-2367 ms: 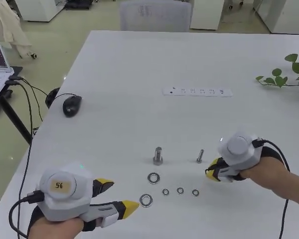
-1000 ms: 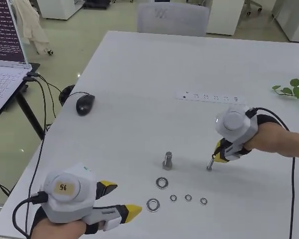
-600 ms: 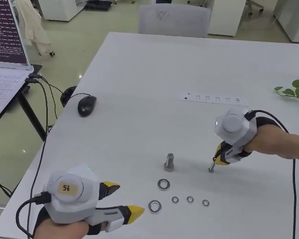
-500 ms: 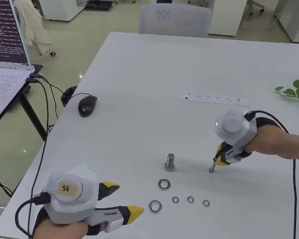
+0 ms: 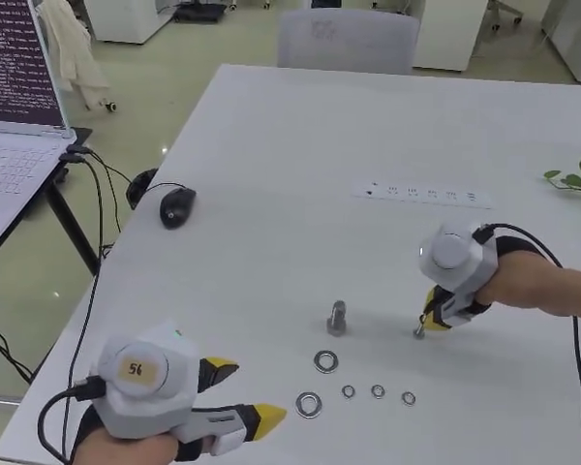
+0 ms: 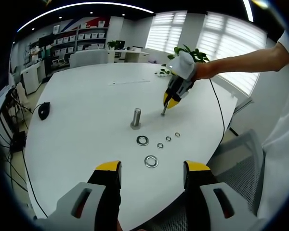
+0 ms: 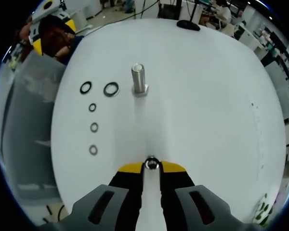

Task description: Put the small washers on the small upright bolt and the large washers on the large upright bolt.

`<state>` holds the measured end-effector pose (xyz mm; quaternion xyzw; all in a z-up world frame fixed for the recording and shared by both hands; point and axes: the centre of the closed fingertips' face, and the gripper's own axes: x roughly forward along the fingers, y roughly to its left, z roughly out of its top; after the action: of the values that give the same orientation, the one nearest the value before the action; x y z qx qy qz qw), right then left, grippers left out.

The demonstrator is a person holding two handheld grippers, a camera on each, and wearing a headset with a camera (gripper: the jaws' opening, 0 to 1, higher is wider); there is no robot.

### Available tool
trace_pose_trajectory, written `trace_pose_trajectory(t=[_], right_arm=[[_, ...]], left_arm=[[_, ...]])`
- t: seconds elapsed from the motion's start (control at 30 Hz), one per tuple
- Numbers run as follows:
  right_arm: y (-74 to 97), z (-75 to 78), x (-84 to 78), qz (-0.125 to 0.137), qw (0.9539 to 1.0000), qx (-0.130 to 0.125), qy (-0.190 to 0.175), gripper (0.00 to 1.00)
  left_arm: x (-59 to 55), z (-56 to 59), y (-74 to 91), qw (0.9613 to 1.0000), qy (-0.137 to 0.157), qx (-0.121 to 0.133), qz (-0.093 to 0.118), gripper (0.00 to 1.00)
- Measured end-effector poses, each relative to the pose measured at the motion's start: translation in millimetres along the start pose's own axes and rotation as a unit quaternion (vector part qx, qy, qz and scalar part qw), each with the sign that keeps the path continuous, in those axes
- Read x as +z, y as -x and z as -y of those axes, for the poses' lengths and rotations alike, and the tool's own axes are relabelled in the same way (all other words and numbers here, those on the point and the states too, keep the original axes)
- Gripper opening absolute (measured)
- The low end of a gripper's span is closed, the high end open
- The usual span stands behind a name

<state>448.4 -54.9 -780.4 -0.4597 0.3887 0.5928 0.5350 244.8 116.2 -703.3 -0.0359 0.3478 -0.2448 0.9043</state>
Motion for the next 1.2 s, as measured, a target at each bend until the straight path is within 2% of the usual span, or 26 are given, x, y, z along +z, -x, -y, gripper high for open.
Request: trace_pose_trajectory(t=[0.53, 0.8, 1.2], right_arm=[[-30.3, 0.6, -10.4, -0.016, 0.9998, 0.008, -0.007, 0.14], [-32.0, -0.1, -11.4, -0.017, 0.9997, 0.009, -0.014, 0.15], [-24.0, 2.5, -9.2, -0.001, 0.9996, 0.003, -0.029, 0.22]], left_arm=[[-3.3, 0.9, 1.7, 1.0, -0.002, 0.001, -0.008, 0.51], [-3.6, 1.6, 2.1, 1.0, -0.002, 0.001, -0.008, 0.51], [-3.1, 1.3, 2.2, 1.0, -0.003, 0.0, -0.007, 0.51]])
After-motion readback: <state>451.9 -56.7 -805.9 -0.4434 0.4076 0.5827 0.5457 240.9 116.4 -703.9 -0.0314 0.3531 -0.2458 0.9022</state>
